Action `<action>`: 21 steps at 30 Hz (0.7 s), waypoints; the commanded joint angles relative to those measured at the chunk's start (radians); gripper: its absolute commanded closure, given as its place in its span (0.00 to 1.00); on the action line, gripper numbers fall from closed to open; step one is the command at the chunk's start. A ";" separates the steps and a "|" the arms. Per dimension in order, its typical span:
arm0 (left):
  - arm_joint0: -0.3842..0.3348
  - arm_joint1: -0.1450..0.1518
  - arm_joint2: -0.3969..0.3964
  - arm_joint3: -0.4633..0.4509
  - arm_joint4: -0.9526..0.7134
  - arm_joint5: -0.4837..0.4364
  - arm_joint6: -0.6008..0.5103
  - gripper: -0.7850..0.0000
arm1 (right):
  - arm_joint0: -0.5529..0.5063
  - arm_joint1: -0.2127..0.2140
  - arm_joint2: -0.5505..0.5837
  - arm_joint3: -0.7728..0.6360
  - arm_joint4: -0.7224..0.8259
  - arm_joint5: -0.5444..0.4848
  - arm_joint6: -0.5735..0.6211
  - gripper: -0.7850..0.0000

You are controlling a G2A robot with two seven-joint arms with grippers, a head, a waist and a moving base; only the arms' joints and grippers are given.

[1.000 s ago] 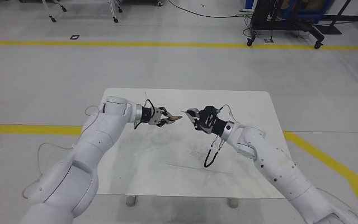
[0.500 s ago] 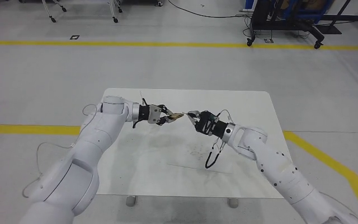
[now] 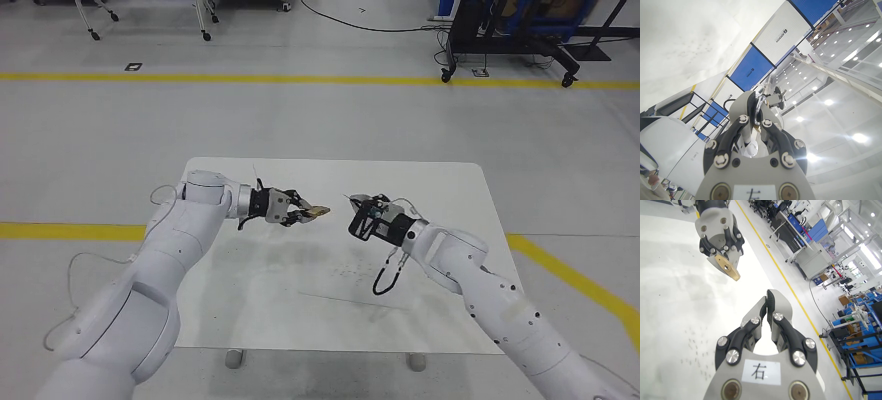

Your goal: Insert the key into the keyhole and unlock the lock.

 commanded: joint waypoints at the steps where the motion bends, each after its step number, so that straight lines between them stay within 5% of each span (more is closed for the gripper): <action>1: 0.000 -0.001 -0.001 0.002 0.001 -0.003 -0.003 1.00 | 0.029 -0.014 -0.040 0.007 -0.004 0.009 0.059 1.00; 12: -0.002 -0.004 -0.006 0.014 -0.001 -0.010 -0.010 1.00 | 0.104 -0.061 -0.150 0.038 -0.037 -0.011 0.120 1.00; 21: -0.008 -0.004 -0.021 0.023 0.005 -0.024 0.033 1.00 | 0.043 -0.048 -0.099 -0.031 -0.116 -0.008 0.124 1.00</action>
